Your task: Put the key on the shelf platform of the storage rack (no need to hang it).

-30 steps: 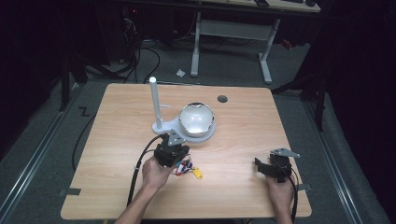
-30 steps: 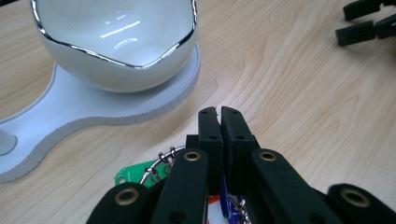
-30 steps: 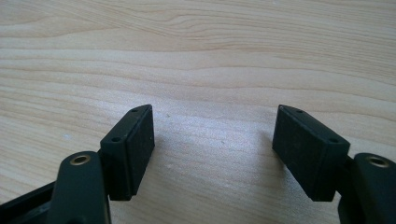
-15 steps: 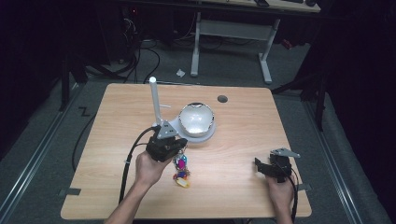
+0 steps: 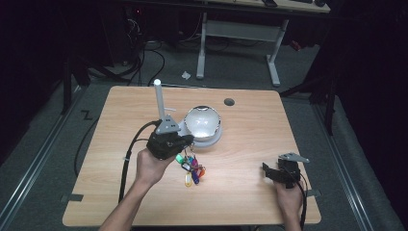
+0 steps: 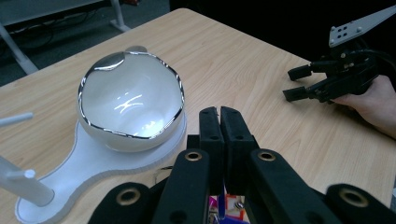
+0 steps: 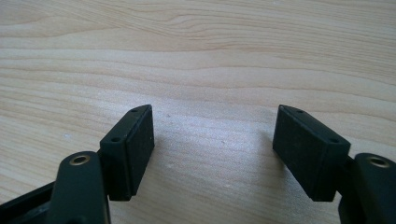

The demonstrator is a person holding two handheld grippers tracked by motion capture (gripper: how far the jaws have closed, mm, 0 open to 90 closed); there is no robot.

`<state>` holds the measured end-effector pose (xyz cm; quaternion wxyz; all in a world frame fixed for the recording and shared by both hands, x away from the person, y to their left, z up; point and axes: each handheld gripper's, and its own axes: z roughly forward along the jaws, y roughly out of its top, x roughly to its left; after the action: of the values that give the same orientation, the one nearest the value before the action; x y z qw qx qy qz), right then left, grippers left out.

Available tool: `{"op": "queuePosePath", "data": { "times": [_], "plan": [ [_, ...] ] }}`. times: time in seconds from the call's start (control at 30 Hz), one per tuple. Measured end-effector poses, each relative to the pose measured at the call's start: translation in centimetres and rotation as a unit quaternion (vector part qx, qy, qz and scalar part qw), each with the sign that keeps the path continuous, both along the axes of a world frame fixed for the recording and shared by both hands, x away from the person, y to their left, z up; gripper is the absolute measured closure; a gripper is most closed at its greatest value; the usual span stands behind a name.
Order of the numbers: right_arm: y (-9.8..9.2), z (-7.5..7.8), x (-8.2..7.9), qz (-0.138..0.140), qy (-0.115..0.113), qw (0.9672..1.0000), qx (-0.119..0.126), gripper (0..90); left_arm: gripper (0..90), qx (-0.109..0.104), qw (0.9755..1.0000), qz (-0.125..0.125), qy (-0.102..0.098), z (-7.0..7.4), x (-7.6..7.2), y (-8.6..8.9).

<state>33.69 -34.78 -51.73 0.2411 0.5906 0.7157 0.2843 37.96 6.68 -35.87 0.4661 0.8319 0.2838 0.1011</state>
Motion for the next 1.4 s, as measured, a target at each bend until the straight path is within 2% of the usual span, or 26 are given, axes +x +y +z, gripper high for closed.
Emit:
{"op": "queuePosePath", "data": {
  "times": [0.4, 0.63, 0.73, 1.03, 1.2, 1.4],
  "plan": [
    [0.0, 0.0, 0.0, 0.0, 0.001, 1.0, 0.0, 29.4, 88.8, -0.007, 0.9999, -0.011, -0.01, 3.0, 0.7, 0.0],
    [0.0, 0.0, 0.0, 0.001, 0.0, 1.0, -0.001, 29.1, 88.8, -0.02, 0.9996, -0.016, -0.016, 4.6, 1.5, -0.3],
    [0.0, 0.0, 0.0, 0.001, 0.0, 1.0, -0.001, 29.1, 88.8, -0.022, 0.9995, -0.018, -0.016, 5.2, 2.0, -0.4],
    [0.0, 0.0, 0.0, 0.002, 0.0, 1.0, -0.001, 29.0, 88.8, -0.046, 0.9987, -0.019, -0.013, 7.1, 3.4, -0.2],
    [0.0, 0.0, 0.0, 0.002, 0.0, 1.0, -0.001, 29.0, 88.8, -0.048, 0.9986, -0.017, -0.013, 8.4, 4.6, -0.5],
    [0.0, 0.0, 0.0, 0.002, 0.0, 1.0, -0.001, 29.0, 88.8, -0.046, 0.9987, -0.016, -0.014, 9.1, 5.7, -1.2]
  ]
}}
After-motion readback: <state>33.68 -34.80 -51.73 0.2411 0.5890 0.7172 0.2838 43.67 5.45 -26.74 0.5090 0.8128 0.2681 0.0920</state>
